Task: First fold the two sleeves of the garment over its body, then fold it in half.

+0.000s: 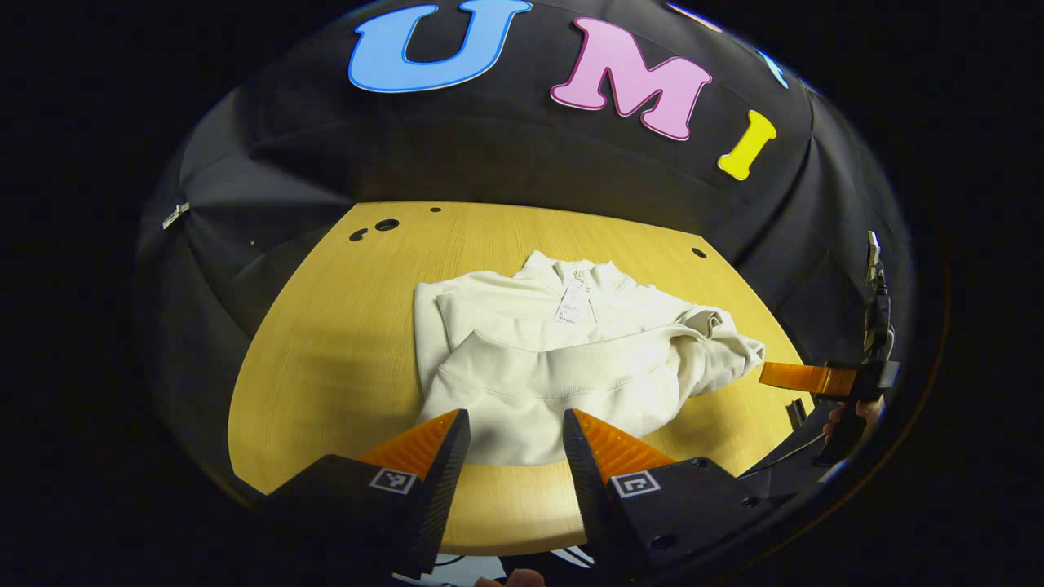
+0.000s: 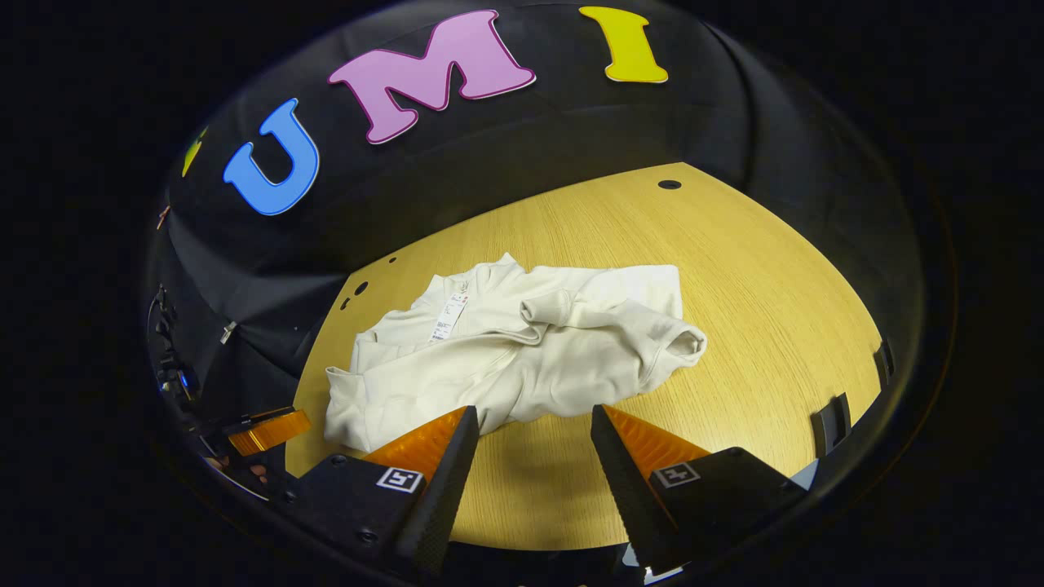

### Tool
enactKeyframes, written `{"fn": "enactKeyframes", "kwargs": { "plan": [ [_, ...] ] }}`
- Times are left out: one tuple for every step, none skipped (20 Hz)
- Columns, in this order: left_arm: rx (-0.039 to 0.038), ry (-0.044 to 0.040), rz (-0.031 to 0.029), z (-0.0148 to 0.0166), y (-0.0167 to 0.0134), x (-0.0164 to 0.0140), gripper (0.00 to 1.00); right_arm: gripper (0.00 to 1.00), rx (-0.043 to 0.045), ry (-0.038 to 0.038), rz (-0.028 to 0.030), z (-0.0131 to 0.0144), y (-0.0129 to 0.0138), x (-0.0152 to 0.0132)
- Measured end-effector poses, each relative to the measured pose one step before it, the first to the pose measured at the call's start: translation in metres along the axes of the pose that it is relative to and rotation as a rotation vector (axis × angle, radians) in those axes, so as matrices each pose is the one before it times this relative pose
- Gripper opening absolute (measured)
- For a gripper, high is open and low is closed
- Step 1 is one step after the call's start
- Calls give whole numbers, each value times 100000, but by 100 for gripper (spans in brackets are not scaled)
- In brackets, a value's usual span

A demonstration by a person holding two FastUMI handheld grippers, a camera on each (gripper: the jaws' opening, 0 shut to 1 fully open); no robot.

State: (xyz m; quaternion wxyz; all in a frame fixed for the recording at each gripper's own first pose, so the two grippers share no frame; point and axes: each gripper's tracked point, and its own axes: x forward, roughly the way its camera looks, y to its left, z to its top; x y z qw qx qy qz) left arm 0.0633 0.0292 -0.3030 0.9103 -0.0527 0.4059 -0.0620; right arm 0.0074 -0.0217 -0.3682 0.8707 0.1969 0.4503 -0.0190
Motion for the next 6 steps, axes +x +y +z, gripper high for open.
{"fn": "enactKeyframes", "kwargs": {
  "plan": [
    [-55, 194, 45, -63, 45, 59, 72, 87, 29, 201, -163, -41, -41, 13],
    [-172, 242, 116, -25, -15, 18, 72, 87, 92, 2, -33, -60, -61, -48],
    [-108, 59, 17, -99, 0, -22, 71, 87, 99, 18, -126, 31, -72, 8],
    [-40, 215, 62, 10, 37, -13, 71, 87, 16, 164, 2, -80, -63, -23],
    [-11, 238, 86, -172, -8, 2, 71, 87, 68, 242, -181, -129, -80, -53],
    [-53, 128, 34, -17, -19, 53, 72, 87, 65, 194, -71, -29, -19, 6]
  ]
}}
